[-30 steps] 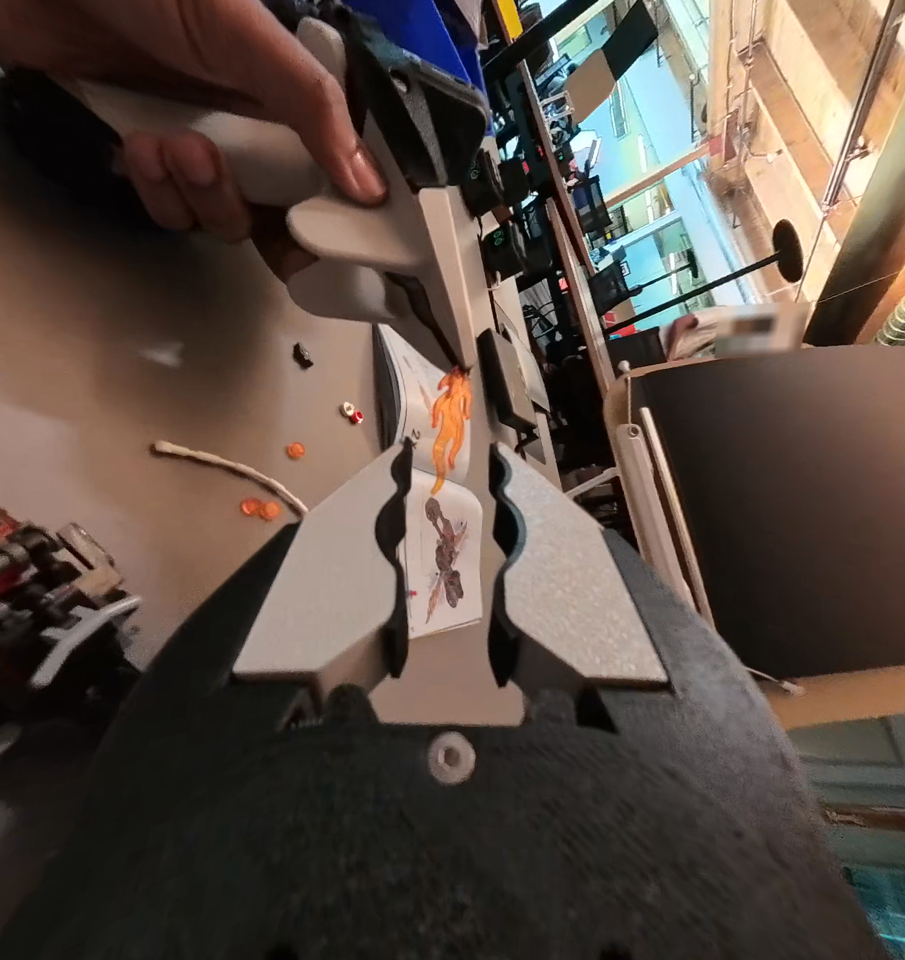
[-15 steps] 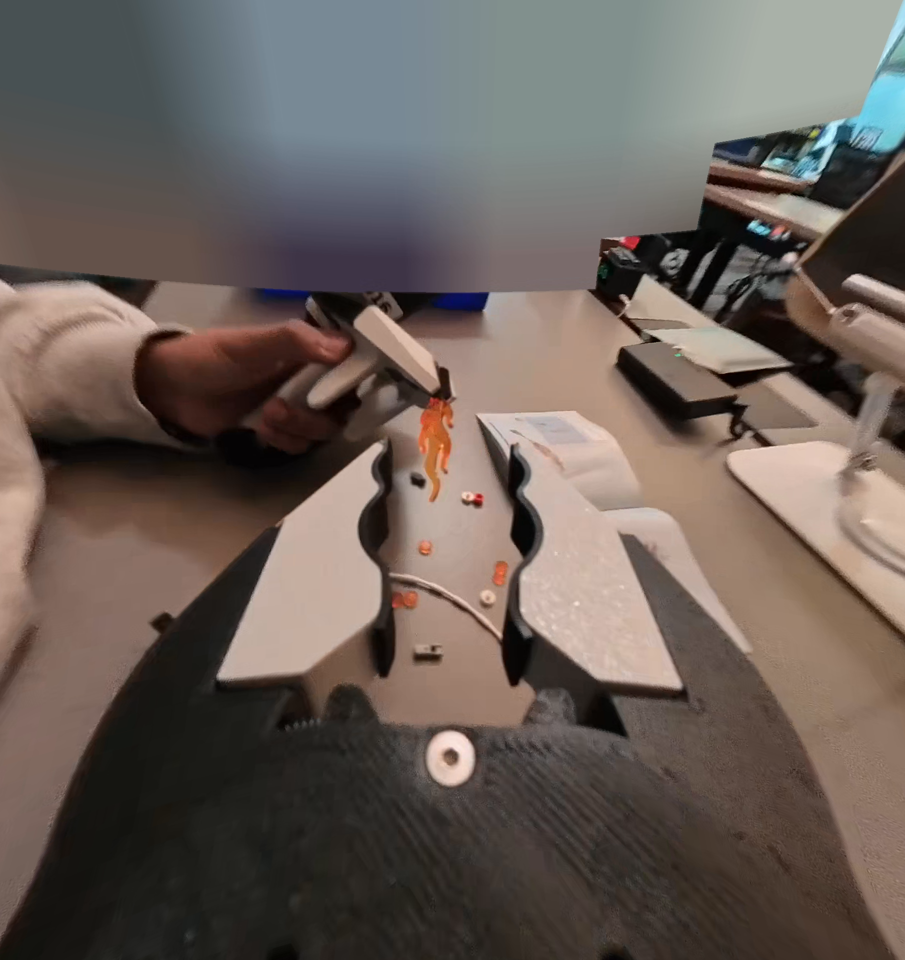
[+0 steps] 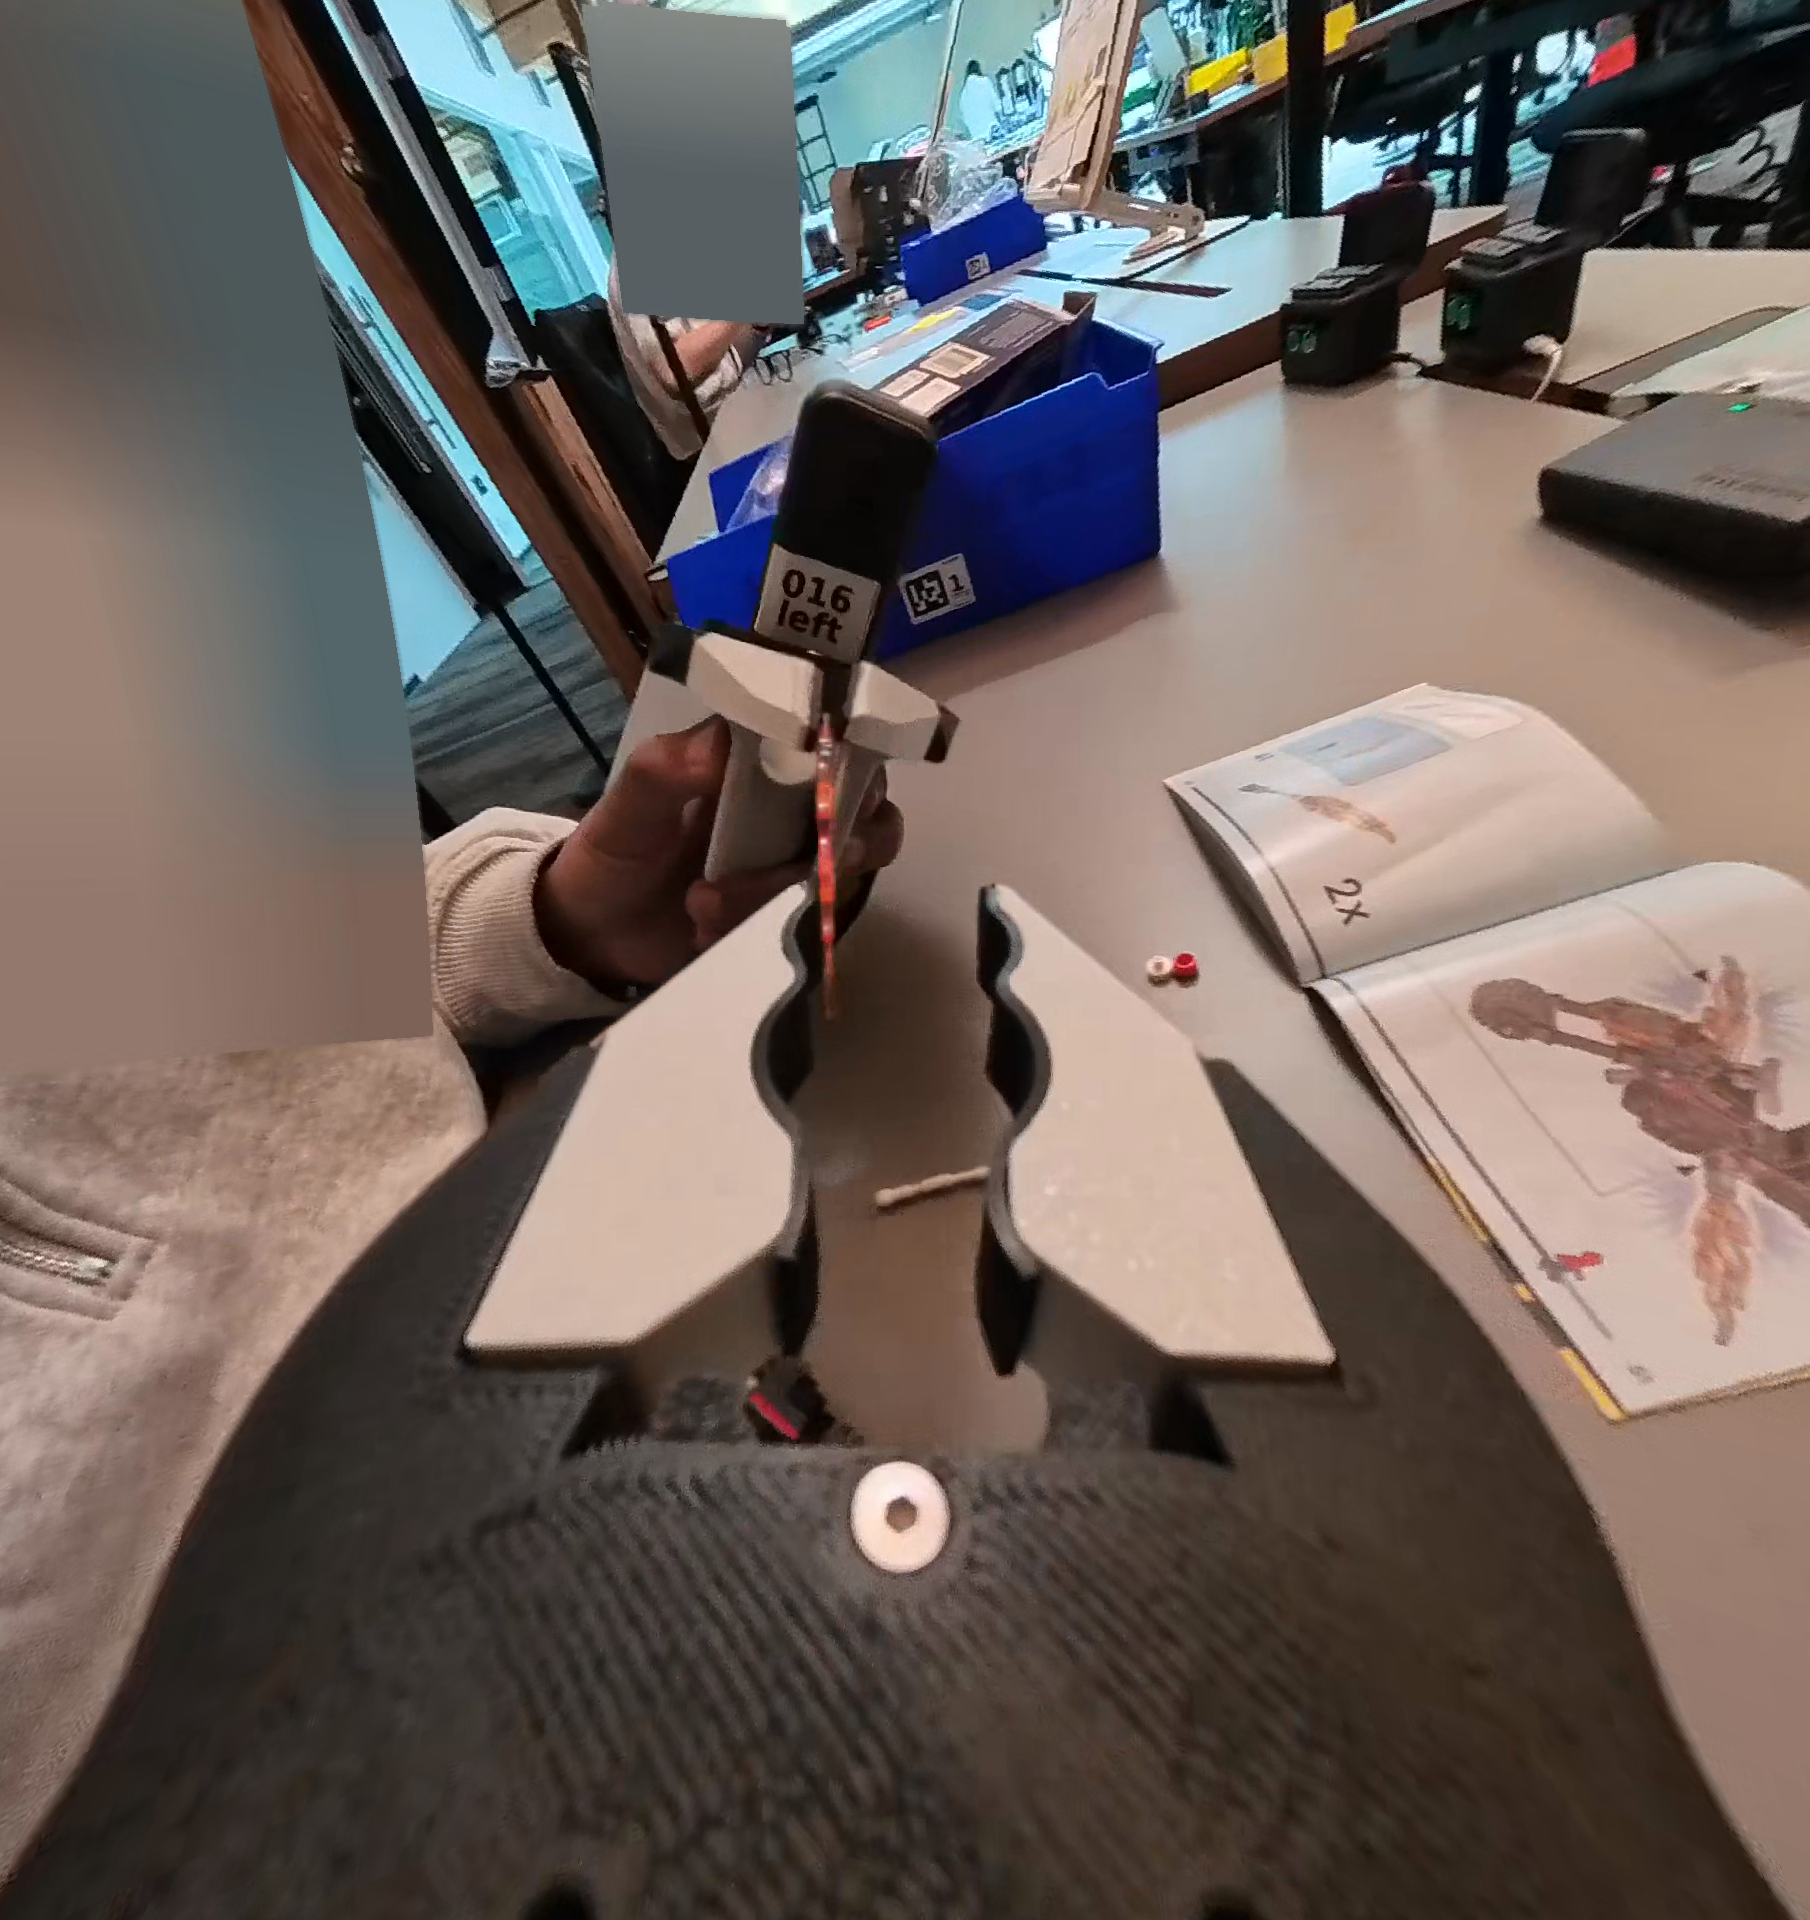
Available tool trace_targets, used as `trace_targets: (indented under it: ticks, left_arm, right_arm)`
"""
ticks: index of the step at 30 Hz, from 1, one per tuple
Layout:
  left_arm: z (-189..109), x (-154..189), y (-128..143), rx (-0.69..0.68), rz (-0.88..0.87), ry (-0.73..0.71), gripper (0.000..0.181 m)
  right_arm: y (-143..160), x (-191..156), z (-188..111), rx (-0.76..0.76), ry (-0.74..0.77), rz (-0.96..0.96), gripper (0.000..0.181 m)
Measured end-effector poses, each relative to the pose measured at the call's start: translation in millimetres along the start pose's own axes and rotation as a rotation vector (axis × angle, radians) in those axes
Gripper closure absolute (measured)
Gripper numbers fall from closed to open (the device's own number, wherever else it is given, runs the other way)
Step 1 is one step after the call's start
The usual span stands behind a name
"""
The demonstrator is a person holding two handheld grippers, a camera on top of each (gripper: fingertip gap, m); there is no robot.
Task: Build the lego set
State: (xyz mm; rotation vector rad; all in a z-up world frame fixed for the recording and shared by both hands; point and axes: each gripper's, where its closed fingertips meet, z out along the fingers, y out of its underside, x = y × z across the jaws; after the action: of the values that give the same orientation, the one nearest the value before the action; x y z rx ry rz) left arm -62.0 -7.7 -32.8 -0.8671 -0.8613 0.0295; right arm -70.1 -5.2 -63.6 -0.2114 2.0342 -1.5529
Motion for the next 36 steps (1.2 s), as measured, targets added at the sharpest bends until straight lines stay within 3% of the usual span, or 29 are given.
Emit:
trace_targets:
  ticks: [10, 16, 27, 36]
  left_arm:
    - [3, 5, 1, -0.001, 0.039, 0.010, 0.180]
    - [5, 3, 5, -0.019, 0.038, -0.002, 0.181]
    - [7, 4, 7, -0.033, 0.041, -0.003, 0.181]
    - [7, 2, 8, -0.044, 0.062, -0.022, 0.181]
  right_arm:
    - [-8, -13, 1, 0.067, -0.127, 0.125, 0.168]
    - [-14, -16, -1, 0.106, -0.114, 0.072, 0.181]
    - [-25, -18, -7, 0.180, -0.118, 0.056, 0.181]
    - [-22, -17, -12, 0.142, -0.125, 0.042, 0.181]
